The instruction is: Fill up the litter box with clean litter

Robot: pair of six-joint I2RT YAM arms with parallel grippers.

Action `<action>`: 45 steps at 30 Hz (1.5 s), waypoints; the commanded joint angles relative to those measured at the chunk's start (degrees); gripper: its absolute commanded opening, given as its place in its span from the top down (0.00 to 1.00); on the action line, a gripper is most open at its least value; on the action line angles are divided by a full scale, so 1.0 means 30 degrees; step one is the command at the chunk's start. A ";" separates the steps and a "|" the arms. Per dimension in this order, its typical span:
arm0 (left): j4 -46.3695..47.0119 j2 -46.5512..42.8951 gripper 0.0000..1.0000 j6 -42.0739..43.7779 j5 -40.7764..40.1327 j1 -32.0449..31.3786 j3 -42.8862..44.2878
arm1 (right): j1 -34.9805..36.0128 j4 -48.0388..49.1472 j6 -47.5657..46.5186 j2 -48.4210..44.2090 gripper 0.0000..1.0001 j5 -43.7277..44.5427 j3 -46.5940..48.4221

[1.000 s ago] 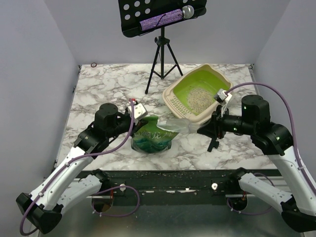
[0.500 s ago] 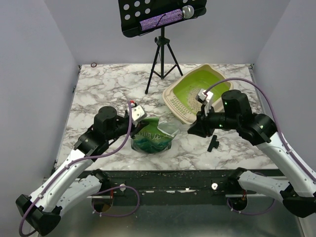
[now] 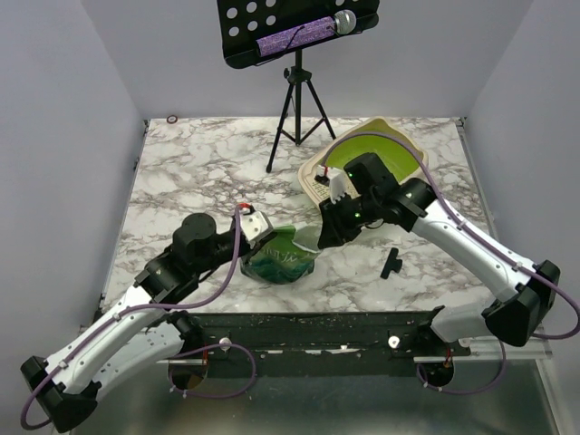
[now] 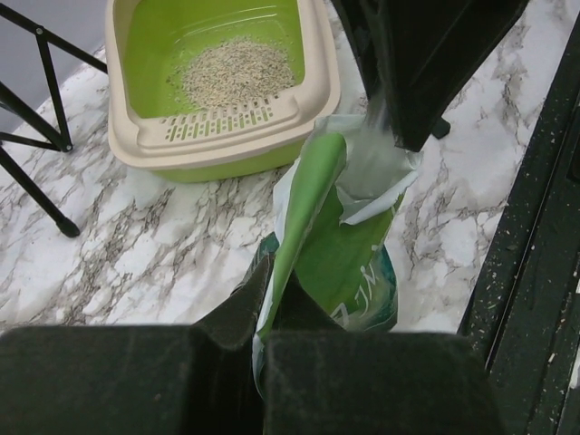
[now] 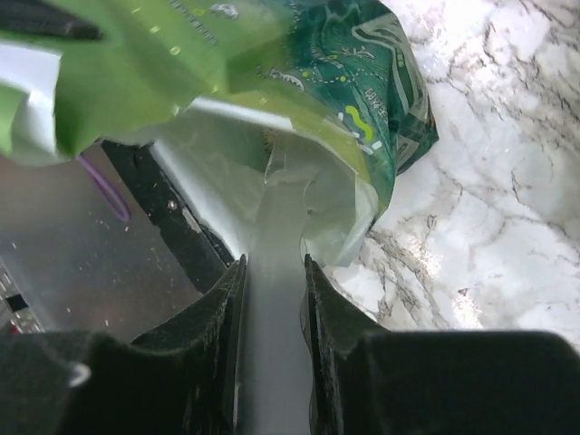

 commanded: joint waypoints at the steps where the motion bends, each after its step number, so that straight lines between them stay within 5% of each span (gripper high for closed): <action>1: -0.0219 0.0853 1.00 0.0188 -0.3387 -0.1480 0.0244 | -0.0003 -0.1329 0.2289 0.1032 0.99 0.2509 0.0857; 10: 0.0570 0.1090 1.00 0.0393 -0.7844 -0.3268 -0.0428 | -0.0265 -0.1832 0.2819 0.0975 1.00 0.3955 -0.1392; 21: 0.0542 0.2115 1.00 0.1036 -0.8344 -0.4705 -0.0838 | -0.1321 0.6659 0.5073 0.0095 0.99 -0.1197 -0.7019; 29: -0.0542 0.1181 1.00 0.2120 -0.9307 -0.4706 -0.0721 | -0.1321 1.3281 0.7503 0.2377 0.99 -0.6151 -0.9689; 39: -0.0544 -0.1076 1.00 0.3468 -1.3087 -0.4706 -0.1481 | 0.0347 1.9669 1.1633 0.5513 0.99 -0.6537 -0.8372; 45: -0.0629 -0.1050 1.00 0.3558 -1.2447 -0.4735 -0.1719 | 0.0408 2.4530 1.4418 0.6073 0.99 -0.6974 -0.9335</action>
